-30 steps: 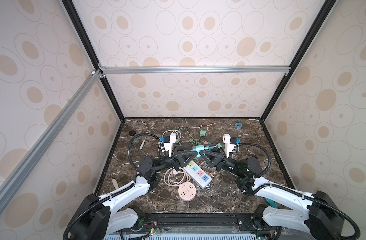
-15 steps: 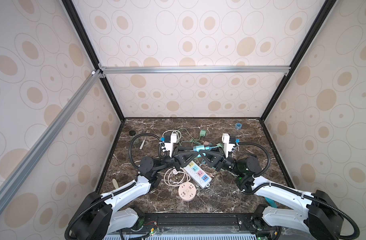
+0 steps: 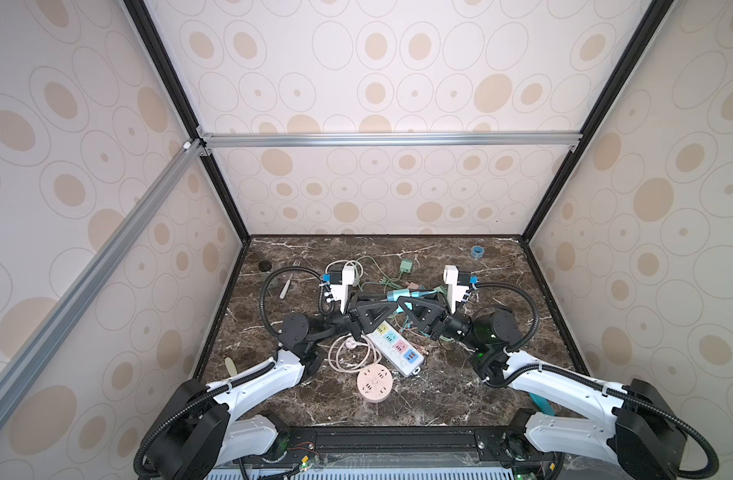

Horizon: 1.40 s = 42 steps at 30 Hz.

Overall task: Insert the plug
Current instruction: 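Hold and turn the teal charger between both grippers, then open the left gripper and carry the charger away with the right gripper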

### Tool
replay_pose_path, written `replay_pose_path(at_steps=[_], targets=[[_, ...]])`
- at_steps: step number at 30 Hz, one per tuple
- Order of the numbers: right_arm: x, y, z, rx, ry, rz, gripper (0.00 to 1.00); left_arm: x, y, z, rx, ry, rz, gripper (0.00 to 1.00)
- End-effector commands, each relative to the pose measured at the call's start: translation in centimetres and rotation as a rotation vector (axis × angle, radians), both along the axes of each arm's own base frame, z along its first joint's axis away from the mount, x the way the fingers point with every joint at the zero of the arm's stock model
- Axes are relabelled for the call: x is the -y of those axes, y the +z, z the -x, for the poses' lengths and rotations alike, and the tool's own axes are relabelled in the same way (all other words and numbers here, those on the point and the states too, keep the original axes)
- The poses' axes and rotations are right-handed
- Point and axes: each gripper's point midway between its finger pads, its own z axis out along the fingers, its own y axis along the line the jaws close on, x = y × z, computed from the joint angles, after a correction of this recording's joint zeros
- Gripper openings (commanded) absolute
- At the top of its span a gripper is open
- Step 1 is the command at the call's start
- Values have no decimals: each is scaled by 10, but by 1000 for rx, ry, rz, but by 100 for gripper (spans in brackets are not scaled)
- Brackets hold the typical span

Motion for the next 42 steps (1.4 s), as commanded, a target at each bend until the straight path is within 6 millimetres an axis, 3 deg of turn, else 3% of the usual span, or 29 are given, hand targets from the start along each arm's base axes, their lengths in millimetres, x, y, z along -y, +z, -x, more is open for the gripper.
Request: replay_pose_path(at_steps=[1, 7, 13, 20, 29, 32, 36, 42], targets=[[5, 18, 5, 38, -7, -25, 18, 2, 16, 0, 33, 11, 22, 36], [10, 7, -5, 4, -100, 63, 13, 0, 7, -6, 22, 70, -33, 57], [22, 4, -11, 8, -185, 167, 11, -11, -10, -18, 10, 236, -173, 76], [34, -5, -30, 11, -248, 305, 10, -41, -50, -37, -93, 445, -359, 77], [52, 5, -75, 13, -291, 430, 9, -79, -130, -61, -327, 643, -562, 74], [46, -7, -82, 19, -272, 534, 9, -98, -157, -73, -427, 739, -630, 73], [45, -40, -100, -25, -304, 660, 9, -118, -184, -84, -505, 815, -682, 71], [38, -95, -124, -111, -302, 800, 7, -140, -211, -97, -572, 857, -667, 69]])
